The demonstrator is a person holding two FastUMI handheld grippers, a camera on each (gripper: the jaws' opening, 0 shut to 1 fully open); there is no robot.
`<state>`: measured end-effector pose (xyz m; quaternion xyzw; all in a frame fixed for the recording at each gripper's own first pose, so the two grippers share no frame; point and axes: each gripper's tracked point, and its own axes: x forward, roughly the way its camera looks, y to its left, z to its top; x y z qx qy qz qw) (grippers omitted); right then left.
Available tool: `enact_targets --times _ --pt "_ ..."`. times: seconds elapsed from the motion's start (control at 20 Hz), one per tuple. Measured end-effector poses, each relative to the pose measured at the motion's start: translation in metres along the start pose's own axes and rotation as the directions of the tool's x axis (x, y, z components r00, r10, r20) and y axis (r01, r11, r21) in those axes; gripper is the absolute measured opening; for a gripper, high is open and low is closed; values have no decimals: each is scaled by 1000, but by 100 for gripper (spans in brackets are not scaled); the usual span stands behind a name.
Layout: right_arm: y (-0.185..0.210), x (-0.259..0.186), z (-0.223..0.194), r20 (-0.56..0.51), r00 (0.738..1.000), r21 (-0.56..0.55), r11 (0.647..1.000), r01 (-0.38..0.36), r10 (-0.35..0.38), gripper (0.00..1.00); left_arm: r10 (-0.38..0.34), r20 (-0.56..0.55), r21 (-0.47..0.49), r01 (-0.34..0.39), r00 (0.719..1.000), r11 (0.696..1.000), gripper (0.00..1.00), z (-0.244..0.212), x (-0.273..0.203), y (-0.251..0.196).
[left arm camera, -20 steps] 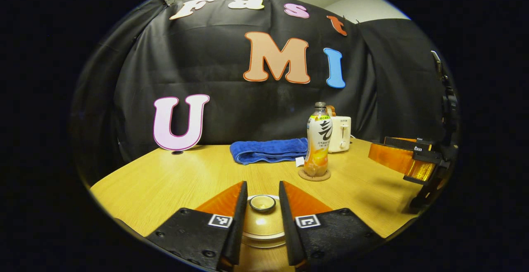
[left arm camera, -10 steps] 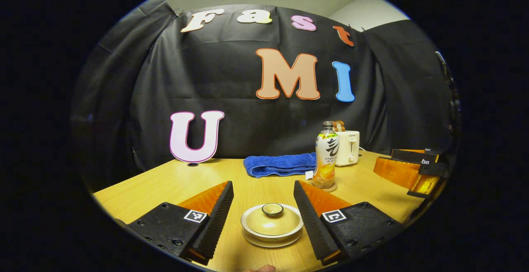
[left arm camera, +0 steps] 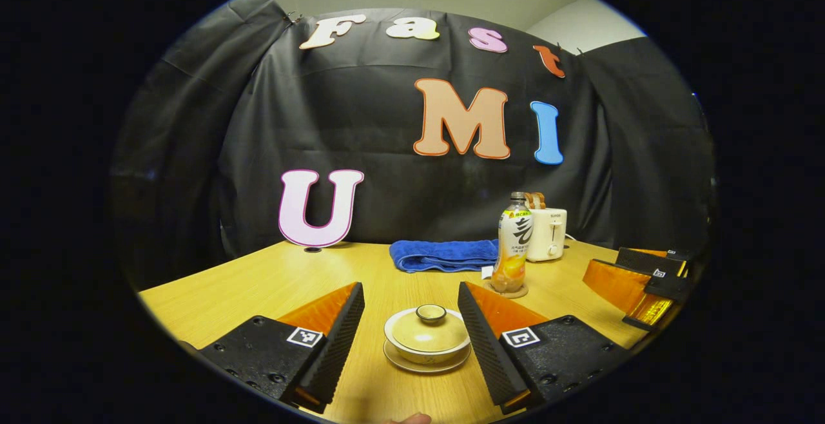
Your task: Open the teacup lid with one hand, grasp the water bottle and pour water into the teacup with the other hand; after pouring, place the water bottle on the coaster and then close the teacup lid.
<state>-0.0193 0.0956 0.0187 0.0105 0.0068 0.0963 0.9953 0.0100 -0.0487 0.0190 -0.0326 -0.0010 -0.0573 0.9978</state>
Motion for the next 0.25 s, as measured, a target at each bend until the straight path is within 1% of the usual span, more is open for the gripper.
enact_targets --times 0.15,0.2,0.25 --pt "-2 -1 -4 -13 1000 8 1000 8 -7 93 -1 9 8 1 1000 1000 85 3 -3 0" --pt "-2 -2 -3 -14 1000 8 1000 8 -8 97 -2 12 10 2 1000 1000 85 5 -4 0" --pt "-2 -2 -3 -13 1000 7 1000 8 -8 97 0 15 14 -1 1000 1000 85 5 -5 0"
